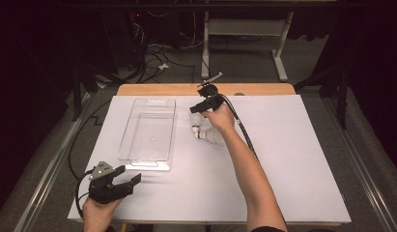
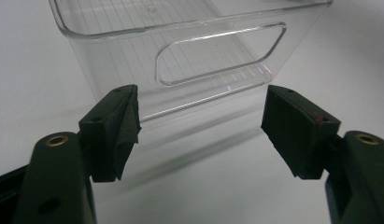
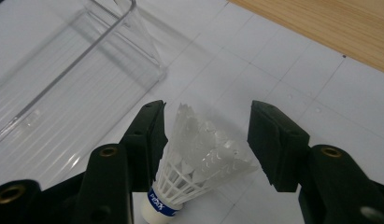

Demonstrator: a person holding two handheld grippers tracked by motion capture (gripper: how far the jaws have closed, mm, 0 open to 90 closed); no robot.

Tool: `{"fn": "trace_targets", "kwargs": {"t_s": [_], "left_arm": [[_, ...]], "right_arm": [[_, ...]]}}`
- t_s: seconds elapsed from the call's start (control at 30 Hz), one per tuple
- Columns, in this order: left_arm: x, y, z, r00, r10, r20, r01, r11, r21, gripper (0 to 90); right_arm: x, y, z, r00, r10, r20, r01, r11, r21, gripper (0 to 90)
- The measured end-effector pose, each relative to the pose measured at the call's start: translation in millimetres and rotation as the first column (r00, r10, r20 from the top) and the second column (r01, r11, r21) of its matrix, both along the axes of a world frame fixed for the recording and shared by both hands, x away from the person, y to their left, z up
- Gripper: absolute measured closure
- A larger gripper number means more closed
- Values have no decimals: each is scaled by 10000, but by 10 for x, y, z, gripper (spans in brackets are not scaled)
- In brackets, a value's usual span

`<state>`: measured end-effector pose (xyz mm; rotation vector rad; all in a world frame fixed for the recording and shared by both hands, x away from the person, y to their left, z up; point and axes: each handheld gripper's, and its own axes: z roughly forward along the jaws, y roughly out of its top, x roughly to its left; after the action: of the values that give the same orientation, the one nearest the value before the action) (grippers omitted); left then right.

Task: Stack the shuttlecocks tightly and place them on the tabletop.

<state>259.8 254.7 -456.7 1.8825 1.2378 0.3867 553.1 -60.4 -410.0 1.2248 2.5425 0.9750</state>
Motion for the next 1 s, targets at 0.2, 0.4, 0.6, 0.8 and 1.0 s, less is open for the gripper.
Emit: {"fn": "trace_targets", "kwargs": {"t_s": [0.2,0.4,0.6,0.8,1.0], "left_arm": [[-3,0,1,10000,-48,-4,48,10000,34,288],[-7,-2,1,10000,-32,15,32,10000,28,288],[-10,-2,3,10000,-42,14,42,10000,45,288],[-12,-1,4,10000,-51,18,51,10000,59,288],[-15,-3,5,10000,-57,18,57,10000,62,288]], "right_arm": [[4,34,-32,9999,116,-50,-117,9995,-306,507],[-11,37,-25,9999,115,-118,-120,9987,-492,605],[-23,37,-10,9998,130,-125,-137,9984,-557,696],[-21,18,7,9998,164,-126,-170,9987,-490,761],[-22,12,25,9996,254,-93,-257,9991,-342,844]]}}
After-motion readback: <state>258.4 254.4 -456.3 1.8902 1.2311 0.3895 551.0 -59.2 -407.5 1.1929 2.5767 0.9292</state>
